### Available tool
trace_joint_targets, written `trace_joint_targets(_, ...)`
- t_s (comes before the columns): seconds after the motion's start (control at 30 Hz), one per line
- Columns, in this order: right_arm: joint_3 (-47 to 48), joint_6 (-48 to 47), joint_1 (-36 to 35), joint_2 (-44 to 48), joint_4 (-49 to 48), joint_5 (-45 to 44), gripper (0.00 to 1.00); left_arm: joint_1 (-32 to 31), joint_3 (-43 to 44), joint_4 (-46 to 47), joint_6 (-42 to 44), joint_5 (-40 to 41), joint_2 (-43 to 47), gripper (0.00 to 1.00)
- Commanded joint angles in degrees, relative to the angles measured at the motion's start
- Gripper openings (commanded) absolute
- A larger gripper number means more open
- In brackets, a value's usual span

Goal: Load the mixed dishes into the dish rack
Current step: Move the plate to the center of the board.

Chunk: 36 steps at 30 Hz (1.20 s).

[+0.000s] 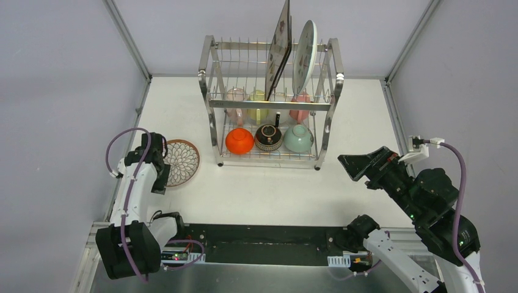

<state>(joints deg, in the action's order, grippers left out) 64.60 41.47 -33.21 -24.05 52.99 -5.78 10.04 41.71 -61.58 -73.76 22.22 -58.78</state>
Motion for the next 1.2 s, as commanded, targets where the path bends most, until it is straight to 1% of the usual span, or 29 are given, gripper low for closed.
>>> trace_joint_targets(0.0, 0.0, -1.18, -0.18, 0.48, -2.47, -0.59, 1.0, -0.78, 4.78, -0.24, 3.04, 3.27, 1.09, 0.58)
trace_joint_targets(0.03, 0.0, -1.2, -0.19, 0.42, -2.57, -0.55, 1.0, -0.87, 6.07, 1.38, 5.88, 4.18, 0.41, 0.61)
trace_joint_targets(0.13, -0.08, -1.3, -0.19, 0.57, -2.7, -0.56, 1.0, -0.87, 10.37, 8.28, 19.49, 3.9, -3.71, 0.67)
trace_joint_targets(0.2, -0.24, -1.31, -0.18, 0.75, -2.7, -0.57, 1.0, -0.84, 13.41, 10.49, 25.1, 3.1, -7.0, 0.7)
trace_joint_targets(0.27, -0.19, -1.31, -0.19, 0.92, -2.57, -0.47, 1.0, -0.87, 15.1, 13.15, 29.82, 0.04, -9.92, 0.72)
trace_joint_targets(0.4, -0.6, -1.22, -0.19, 1.63, -2.9, -0.88, 1.0, -0.83, 16.37, 23.12, 41.4, -12.59, -12.91, 0.71)
trace_joint_targets(0.47, -0.66, -1.27, -0.19, 1.67, -3.02, -0.77, 1.0, -0.82, 16.21, 28.16, 46.07, -15.51, -13.24, 0.7)
trace_joint_targets(0.53, -0.69, -1.31, -0.15, 1.76, -3.02, -0.41, 1.0, -0.82, 16.13, 32.41, 49.42, -16.25, -13.56, 0.69)
trace_joint_targets(0.63, -1.16, -1.39, -0.18, 2.01, -3.43, -0.03, 1.0, -0.49, 18.22, 35.1, 53.71, -16.67, -16.47, 0.69)
trace_joint_targets(0.77, -1.79, -1.35, -0.19, 2.38, -3.65, 0.34, 1.0, 1.06, 23.25, 34.87, 56.95, -18.48, -23.02, 0.69)
trace_joint_targets(0.93, -3.82, -2.15, -0.19, 3.11, -4.95, 3.65, 1.0, 1.97, 26.63, 35.14, 58.33, -16.79, -30.1, 0.68)
trace_joint_targets(1.07, -4.16, -2.56, -0.19, 2.87, -3.42, 3.19, 1.0, 3.01, 28.12, 35.39, 59.08, -18.95, -34.37, 0.68)
trace_joint_targets(1.17, -3.85, -2.6, -0.19, 3.21, -2.41, 2.71, 1.0, 4.66, 28.15, 34.93, 57.5, -19.08, -36.39, 0.67)
